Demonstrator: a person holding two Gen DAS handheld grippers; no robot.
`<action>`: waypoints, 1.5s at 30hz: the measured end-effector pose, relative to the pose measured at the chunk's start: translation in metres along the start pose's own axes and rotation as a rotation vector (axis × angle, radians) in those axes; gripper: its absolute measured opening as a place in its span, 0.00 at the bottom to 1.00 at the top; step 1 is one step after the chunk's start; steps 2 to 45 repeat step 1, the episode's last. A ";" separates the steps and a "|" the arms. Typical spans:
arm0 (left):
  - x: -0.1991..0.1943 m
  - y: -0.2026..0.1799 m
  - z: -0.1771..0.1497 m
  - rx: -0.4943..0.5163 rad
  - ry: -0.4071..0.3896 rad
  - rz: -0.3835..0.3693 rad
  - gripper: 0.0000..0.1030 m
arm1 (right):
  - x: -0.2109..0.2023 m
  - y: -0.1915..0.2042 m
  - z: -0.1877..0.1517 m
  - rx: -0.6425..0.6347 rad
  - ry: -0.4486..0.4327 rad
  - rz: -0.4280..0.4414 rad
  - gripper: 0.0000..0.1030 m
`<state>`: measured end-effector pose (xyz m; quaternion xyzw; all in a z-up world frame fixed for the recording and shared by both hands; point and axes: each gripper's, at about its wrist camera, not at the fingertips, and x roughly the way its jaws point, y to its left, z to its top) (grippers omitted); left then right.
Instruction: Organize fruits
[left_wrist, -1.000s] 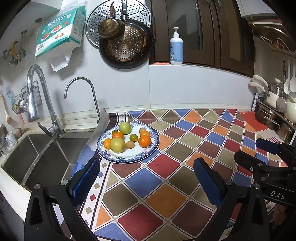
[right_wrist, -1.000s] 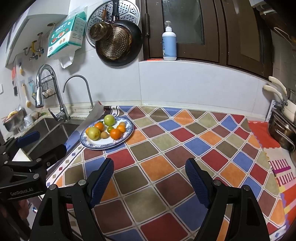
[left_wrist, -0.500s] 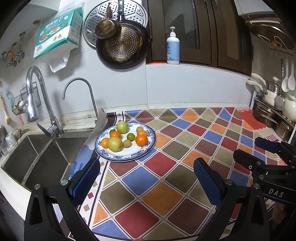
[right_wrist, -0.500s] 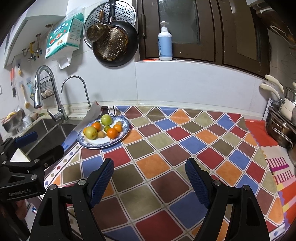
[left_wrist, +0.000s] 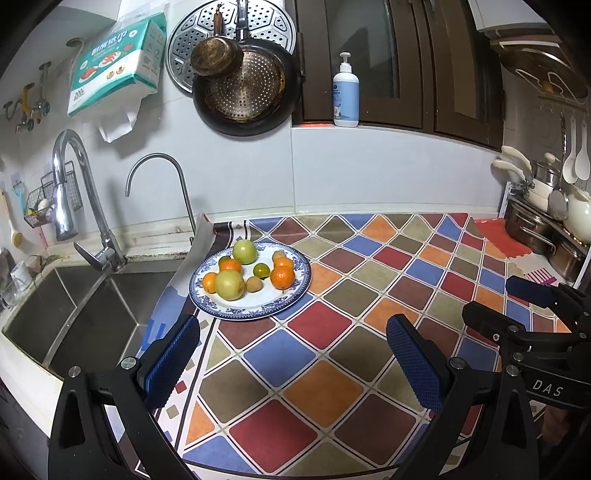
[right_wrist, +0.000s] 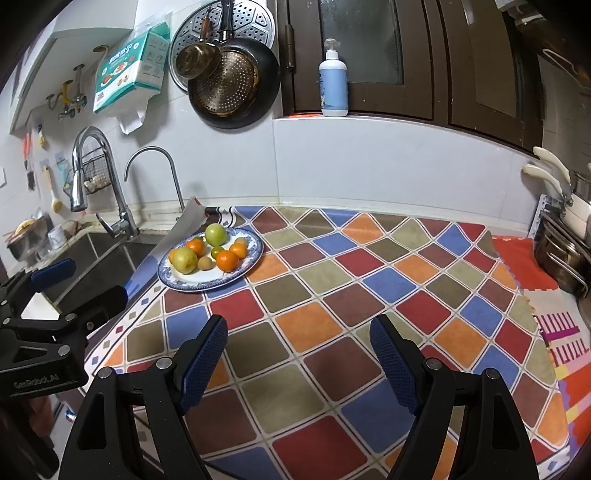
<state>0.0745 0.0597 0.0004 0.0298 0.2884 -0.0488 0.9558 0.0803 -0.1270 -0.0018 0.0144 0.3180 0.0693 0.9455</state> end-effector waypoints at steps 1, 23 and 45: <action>0.000 0.000 0.000 0.002 0.003 -0.003 1.00 | 0.001 0.000 0.000 -0.001 0.001 0.000 0.77; 0.000 0.000 0.000 0.002 0.003 -0.003 1.00 | 0.001 0.000 0.000 -0.001 0.001 0.000 0.77; 0.000 0.000 0.000 0.002 0.003 -0.003 1.00 | 0.001 0.000 0.000 -0.001 0.001 0.000 0.77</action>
